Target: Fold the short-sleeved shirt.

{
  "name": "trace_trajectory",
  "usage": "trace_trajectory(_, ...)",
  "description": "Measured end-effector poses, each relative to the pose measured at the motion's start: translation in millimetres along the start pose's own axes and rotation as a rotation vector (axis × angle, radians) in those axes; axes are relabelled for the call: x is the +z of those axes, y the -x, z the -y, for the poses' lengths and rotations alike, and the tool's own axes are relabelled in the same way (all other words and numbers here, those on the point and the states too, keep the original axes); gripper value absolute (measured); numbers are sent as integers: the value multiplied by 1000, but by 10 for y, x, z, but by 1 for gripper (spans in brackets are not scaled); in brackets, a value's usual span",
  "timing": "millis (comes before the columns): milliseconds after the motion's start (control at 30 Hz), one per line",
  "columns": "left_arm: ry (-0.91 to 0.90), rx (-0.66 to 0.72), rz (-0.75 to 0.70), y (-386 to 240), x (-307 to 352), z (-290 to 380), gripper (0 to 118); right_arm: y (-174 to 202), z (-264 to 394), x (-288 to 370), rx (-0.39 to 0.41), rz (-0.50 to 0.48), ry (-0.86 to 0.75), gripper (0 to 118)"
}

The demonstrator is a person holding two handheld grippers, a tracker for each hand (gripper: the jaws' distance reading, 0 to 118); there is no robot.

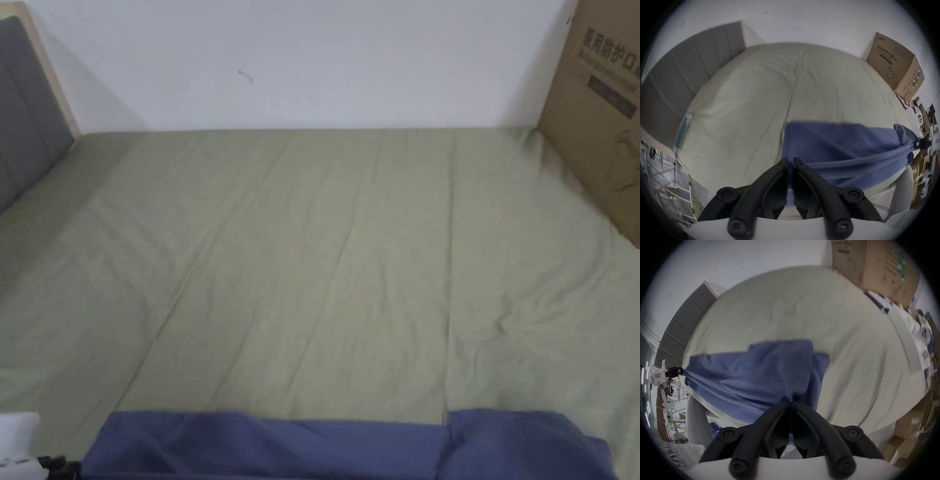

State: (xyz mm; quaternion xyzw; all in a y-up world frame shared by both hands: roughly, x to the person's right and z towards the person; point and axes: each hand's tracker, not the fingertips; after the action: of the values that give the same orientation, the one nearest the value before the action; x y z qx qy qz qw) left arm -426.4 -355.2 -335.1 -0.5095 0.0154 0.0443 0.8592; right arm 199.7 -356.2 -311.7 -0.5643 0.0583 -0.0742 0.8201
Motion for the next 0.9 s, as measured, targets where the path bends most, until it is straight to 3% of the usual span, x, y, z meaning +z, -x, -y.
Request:
trace_trajectory(67, 22, 6, -11, 32, -124, 175, 8, -25, 186, -144, -26, -5, 32, 2)
trace_trajectory(100, 25, 6, -20, 64, -183, 249, 26, -46, 252, -206, -23, -12, 26, 4)
trace_trajectory(133, 16, 5, -38, 98, -237, 300, 50, -43, 295, -250, -23, -11, 26, 16)
trace_trajectory(200, 12, 31, -98, 162, -259, 346, 95, -40, 310, -268, -29, 16, 19, 66)
trace_trajectory(233, 15, 42, -86, 211, -260, 355, 96, -56, 303, -266, -24, 27, 18, 81)
trace_trajectory(267, 13, 84, -51, 218, -199, 346, 96, -41, 289, -220, -18, 29, 15, 85)
trace_trajectory(367, -52, 204, 72, 365, -11, 357, 96, 93, 217, 26, 24, 65, -53, 84)
trace_trajectory(467, -108, 267, 101, 368, 209, 366, 96, 315, 151, 315, 91, 66, -188, 82)
trace_trajectory(567, -125, 272, 143, 327, 370, 402, 91, 623, 75, 522, 129, 14, -309, 38)
trace_trajectory(600, -143, 269, 160, 312, 414, 422, 75, 737, 49, 548, 131, -2, -339, 17)
trace_trajectory(633, -147, 267, 174, 306, 436, 436, 55, 841, 28, 567, 126, -15, -355, 8)
trace_trajectory(700, -164, 303, 184, 287, 467, 480, 5, 1044, -2, 569, 113, -85, -397, 0)
trace_trajectory(800, -172, 342, 212, 360, 476, 575, 2, 1347, -38, 513, 107, -187, -422, 0)
trace_trajectory(900, -199, 455, 262, 510, 462, 655, 2, 1619, -84, 429, 139, -224, -408, 0)
